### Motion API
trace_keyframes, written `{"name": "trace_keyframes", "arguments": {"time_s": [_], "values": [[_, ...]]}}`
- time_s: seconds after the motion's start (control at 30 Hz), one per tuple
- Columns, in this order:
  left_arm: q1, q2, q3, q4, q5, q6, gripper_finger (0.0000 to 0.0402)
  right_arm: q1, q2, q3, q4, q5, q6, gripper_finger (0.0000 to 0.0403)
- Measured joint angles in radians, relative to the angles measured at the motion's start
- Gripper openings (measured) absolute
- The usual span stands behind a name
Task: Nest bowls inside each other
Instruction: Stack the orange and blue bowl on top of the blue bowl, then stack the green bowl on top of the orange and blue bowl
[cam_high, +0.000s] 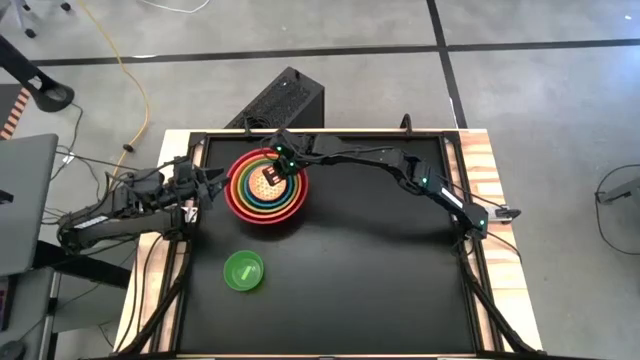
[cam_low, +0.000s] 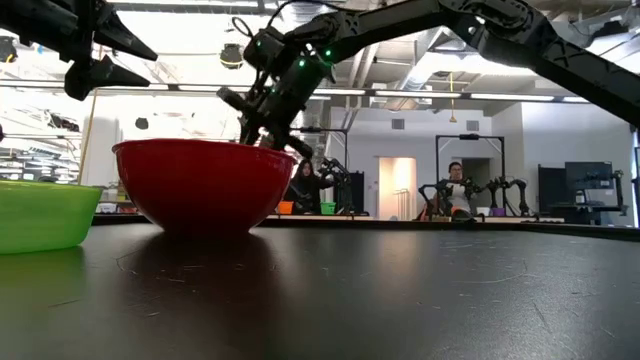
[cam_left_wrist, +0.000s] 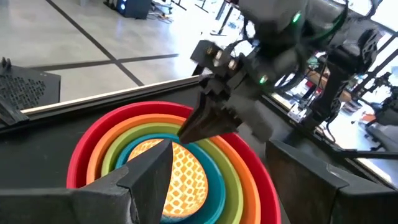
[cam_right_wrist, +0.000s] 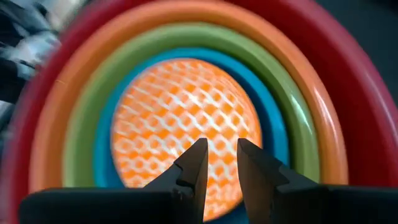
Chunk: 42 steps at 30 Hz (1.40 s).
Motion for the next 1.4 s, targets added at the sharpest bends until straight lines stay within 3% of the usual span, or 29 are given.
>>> {"name": "trace_keyframes", "arguments": {"time_s": [0.23,0.4,0.77,0.97,1.17,1.4], "values": [[0.000,0.000,0.000,-0.001,0.001,0.041,0.0247,0.026,-0.046,0.006,-0.012,-0.051,-0.017,0.0103],[0.000,0.000,0.000,-0.003,0.012,0.066,0.0247,0.111,-0.065,0.005,-0.010,-0.103,-0.016,0.0103],[0.000,0.000,0.000,-0.106,0.183,0.140,0.0247,0.358,-0.075,0.005,0.023,-0.103,-0.017,0.0103],[0.000,0.000,0.000,-0.097,0.226,0.134,0.0247,0.446,-0.073,-0.029,0.124,0.058,0.003,0.0103],[0.000,0.000,0.000,-0.103,0.238,0.140,0.0247,0.491,-0.073,-0.119,0.272,0.138,0.070,0.0107],[0.000,0.000,0.000,-0.116,0.246,0.120,0.0247,0.522,-0.069,-0.268,0.439,0.298,0.193,0.0177]]}}
